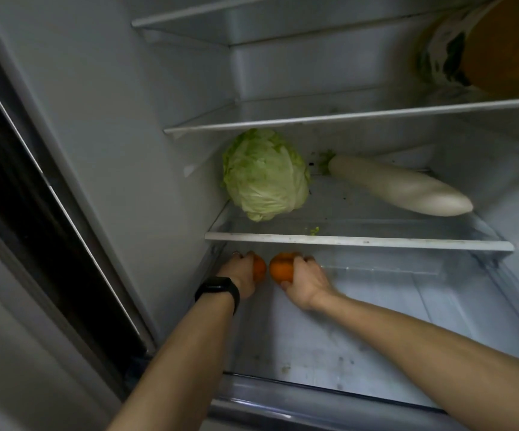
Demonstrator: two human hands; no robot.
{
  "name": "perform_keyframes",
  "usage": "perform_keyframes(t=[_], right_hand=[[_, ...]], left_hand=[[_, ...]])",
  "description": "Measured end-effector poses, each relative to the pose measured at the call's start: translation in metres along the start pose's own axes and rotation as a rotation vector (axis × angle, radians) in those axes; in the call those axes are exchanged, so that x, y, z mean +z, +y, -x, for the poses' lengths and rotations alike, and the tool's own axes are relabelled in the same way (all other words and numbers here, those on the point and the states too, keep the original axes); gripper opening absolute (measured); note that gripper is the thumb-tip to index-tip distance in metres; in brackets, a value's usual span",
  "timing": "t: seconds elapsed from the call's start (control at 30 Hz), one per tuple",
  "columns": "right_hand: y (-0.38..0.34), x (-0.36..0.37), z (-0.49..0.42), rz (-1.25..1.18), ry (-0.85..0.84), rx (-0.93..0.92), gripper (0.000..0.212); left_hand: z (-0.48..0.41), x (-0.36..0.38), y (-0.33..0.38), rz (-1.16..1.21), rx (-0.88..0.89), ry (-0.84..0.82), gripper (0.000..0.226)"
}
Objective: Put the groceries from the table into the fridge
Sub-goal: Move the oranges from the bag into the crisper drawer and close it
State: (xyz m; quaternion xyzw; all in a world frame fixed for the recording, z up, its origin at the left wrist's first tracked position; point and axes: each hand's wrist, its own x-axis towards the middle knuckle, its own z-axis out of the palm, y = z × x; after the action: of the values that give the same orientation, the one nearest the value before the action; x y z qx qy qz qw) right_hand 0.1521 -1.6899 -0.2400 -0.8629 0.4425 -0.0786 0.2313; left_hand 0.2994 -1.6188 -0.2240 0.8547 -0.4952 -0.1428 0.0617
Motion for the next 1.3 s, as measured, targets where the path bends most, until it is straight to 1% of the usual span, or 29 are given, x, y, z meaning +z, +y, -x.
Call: perform_keyframes(t=[0.07, 0.17, 0.27, 0.33, 0.37, 0.47, 0.53, 0.57, 0.63, 0.73, 0.83, 0.9, 0.97, 1.07, 1.13, 1.23, 1.3], right_hand=[[0.000, 0.001, 0.000, -0.034, -0.014, 0.006, 0.066], [-0.002, -0.006, -0.004, -0.025, -0.056, 0.025, 0.064], [-0.010, -0.026, -0.001, 0.109, -0.174, 0.029, 0.061], [-0.017, -0.039, 0.010, 0.218, -0.249, -0.001, 0.048], [-0.019, -0.045, 0.017, 0.263, -0.281, -0.013, 0.043], [-0.033, -0.068, 0.056, 0.322, -0.396, 0.009, 0.046], [-0.045, -0.086, 0.093, 0.335, -0.405, -0.009, 0.045], [-0.050, -0.094, 0.112, 0.349, -0.368, -0.046, 0.042], [-0.057, -0.103, 0.151, 0.356, -0.220, -0.124, 0.037], [-0.054, -0.102, 0.207, 0.190, 0.067, -0.163, 0.029], [-0.041, -0.084, 0.260, 0.053, 0.369, -0.185, 0.026], [-0.033, -0.068, 0.294, 0.045, 0.498, -0.203, 0.026], [-0.028, -0.052, 0.326, 0.035, 0.596, -0.216, 0.028], [-0.026, -0.030, 0.370, 0.009, 0.649, -0.214, 0.034], [-0.027, -0.016, 0.396, 0.005, 0.661, -0.230, 0.034], [-0.031, 0.005, 0.428, -0.006, 0.639, -0.256, 0.032], [-0.036, 0.021, 0.445, -0.010, 0.605, -0.289, 0.035]], left_hand=[[0.001, -0.002, 0.003, -0.017, -0.023, -0.029, 0.033], [-0.002, -0.005, 0.005, -0.050, -0.040, -0.085, 0.042], [0.012, -0.020, 0.009, -0.137, 0.018, -0.145, 0.034], [0.029, -0.033, 0.012, -0.183, 0.054, -0.168, 0.033], [0.036, -0.040, 0.014, -0.209, 0.065, -0.172, 0.035], [0.068, -0.060, 0.023, -0.268, 0.102, -0.150, 0.037], [0.092, -0.070, 0.030, -0.265, 0.137, -0.085, 0.040], [0.105, -0.074, 0.034, -0.252, 0.172, -0.047, 0.042], [0.130, -0.076, 0.037, -0.168, 0.252, 0.068, 0.039], [0.177, -0.064, 0.040, 0.015, 0.379, 0.250, 0.037], [0.227, -0.042, 0.036, 0.035, 0.510, 0.430, 0.038], [0.255, -0.029, 0.027, 0.040, 0.559, 0.532, 0.039], [0.279, -0.016, 0.014, 0.029, 0.573, 0.580, 0.042], [0.315, 0.009, -0.007, 0.026, 0.541, 0.592, 0.043], [0.340, 0.028, -0.022, 0.018, 0.509, 0.596, 0.043], [0.377, 0.052, -0.048, 0.010, 0.438, 0.575, 0.044], [0.404, 0.066, -0.068, 0.011, 0.373, 0.563, 0.044]])
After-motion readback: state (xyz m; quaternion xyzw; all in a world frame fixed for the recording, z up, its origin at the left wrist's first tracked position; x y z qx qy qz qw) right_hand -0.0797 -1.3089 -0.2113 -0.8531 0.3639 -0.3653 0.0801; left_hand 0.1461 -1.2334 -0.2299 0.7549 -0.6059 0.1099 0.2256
